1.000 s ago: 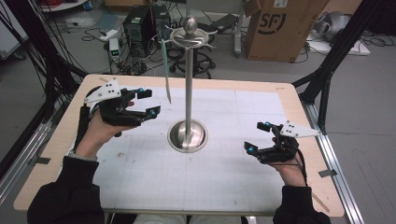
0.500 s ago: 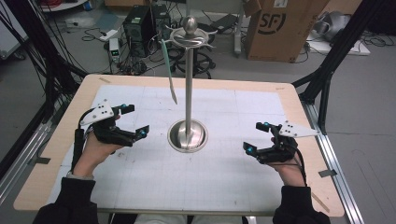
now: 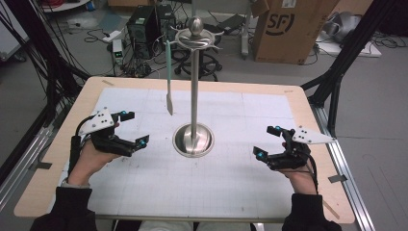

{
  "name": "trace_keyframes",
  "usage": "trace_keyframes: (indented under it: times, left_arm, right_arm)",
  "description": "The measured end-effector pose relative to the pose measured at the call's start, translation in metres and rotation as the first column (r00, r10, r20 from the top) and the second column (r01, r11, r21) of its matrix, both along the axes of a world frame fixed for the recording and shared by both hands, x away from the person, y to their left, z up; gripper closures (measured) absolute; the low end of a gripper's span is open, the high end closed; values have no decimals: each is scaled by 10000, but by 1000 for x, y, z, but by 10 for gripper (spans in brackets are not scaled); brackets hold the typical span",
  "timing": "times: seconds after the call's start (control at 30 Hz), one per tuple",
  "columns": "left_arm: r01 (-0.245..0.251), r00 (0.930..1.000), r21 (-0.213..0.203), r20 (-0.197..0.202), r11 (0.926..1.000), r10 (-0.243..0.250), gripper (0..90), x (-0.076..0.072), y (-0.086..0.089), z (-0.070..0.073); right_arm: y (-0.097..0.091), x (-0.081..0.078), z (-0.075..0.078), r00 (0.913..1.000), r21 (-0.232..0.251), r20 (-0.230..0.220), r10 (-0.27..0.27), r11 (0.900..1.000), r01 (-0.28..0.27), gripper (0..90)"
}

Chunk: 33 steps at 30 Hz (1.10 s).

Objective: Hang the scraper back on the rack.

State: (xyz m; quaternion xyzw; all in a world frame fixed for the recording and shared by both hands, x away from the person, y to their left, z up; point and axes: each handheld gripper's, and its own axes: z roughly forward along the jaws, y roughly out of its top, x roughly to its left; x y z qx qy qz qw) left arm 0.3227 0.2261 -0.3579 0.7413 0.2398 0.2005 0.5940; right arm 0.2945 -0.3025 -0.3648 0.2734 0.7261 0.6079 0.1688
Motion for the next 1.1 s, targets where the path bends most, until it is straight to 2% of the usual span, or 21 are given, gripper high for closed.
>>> trace_keyframes:
  times: [0.1, 0.3, 0.4, 0.6, 0.93, 1.1]
  left_arm:
    - [-219, 9997, -84, -95, 9997, 219, 17, 2, 10, -1]
    - [-704, 9975, -323, -84, 9970, 702, 16, 3, 25, -5]
    - [-890, 9960, -248, -136, 9957, 887, 17, 4, 26, -7]
    - [-951, 9954, -180, -156, 9953, 948, 16, 2, 26, -10]
    - [-1415, 9898, -466, -199, 9888, 1408, 17, -1, 35, -15]
    - [-1463, 9890, -514, -277, 9879, 1450, 17, 3, 35, -18]
  right_arm:
    - [1, 0, -2, 9995, 134, 177, -242, 9996, 240, 37]
    - [0, 3, -6, 9988, 138, 109, -486, 9987, 484, 37]
    - [-1, 3, -7, 9978, 103, 75, -665, 9977, 664, 37]
    - [-4, 4, -7, 9967, 104, 68, -804, 9967, 803, 37]
    - [-6, 3, -8, 9949, 118, 33, -1012, 9948, 1011, 37]
    - [-5, 1, -7, 9945, 68, 111, -1039, 9946, 1039, 37]
